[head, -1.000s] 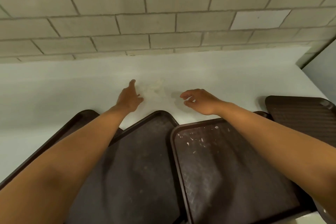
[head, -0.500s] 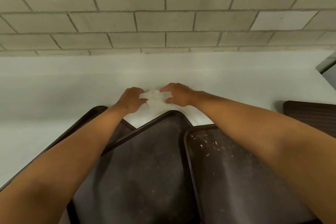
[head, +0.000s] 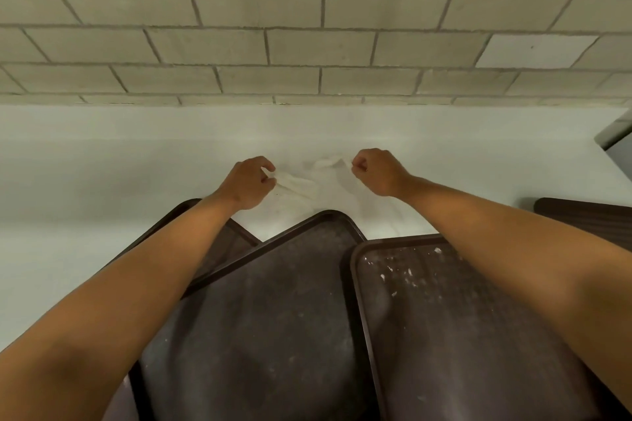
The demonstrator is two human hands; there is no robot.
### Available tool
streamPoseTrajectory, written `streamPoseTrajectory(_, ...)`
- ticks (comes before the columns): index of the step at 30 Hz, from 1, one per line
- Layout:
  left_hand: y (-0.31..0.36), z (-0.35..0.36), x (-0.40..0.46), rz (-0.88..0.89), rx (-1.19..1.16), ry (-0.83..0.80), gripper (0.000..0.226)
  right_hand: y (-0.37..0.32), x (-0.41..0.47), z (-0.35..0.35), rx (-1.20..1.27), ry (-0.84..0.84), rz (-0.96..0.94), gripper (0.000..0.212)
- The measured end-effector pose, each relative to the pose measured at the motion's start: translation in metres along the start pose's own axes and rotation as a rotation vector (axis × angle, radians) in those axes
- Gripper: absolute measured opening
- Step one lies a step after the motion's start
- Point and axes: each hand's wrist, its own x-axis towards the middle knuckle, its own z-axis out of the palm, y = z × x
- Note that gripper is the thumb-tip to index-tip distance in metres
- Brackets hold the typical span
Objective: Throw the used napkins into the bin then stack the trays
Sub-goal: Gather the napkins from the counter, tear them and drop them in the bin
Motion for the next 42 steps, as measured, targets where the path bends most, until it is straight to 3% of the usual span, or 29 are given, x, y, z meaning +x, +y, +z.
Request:
streamPoseTrajectory(5, 0.006, 0.014, 0.004, 0.050, 0.139, -0.259, 0.072, 0.006, -0.009, -0.005, 0.044, 0.020, -0.008, 0.015)
streamPoseTrajectory(9, 0.008, 0.030, 0.007, 0.165, 0.318, -0.321, 0.091, 0.006, -0.018, 0.004, 0.061, -0.040, -0.022, 0.016)
streamPoseTrajectory(14, 0.010, 0.044, 0.009, 0.194, 0.233, -0.238, 0.040, 0.010, -0.031, 0.015, 0.057, -0.102, 0.014, 0.018)
streamPoseTrajectory(16, 0.009, 0.047, 0.009, 0.149, 0.138, -0.171, 0.032, 0.014, -0.036, 0.014, 0.061, -0.114, 0.036, 0.018)
streamPoseTrajectory(22, 0.017, 0.036, 0.008, -0.017, -0.121, -0.030, 0.037, 0.024, -0.052, -0.004, 0.075, -0.121, 0.064, 0.012)
streamPoseTrajectory(29, 0.056, 0.004, -0.010, 0.040, -0.298, 0.059, 0.034, 0.014, -0.079, -0.037, 0.174, -0.019, 0.084, 0.010)
streamPoseTrajectory(38, 0.100, -0.009, -0.054, 0.078, -0.338, 0.036, 0.040, 0.008, -0.148, -0.069, 0.361, 0.082, 0.054, 0.004)
streamPoseTrajectory(42, 0.119, 0.008, -0.086, 0.068, -0.444, 0.014, 0.026, 0.017, -0.186, -0.067, 0.464, 0.063, 0.052, 0.005)
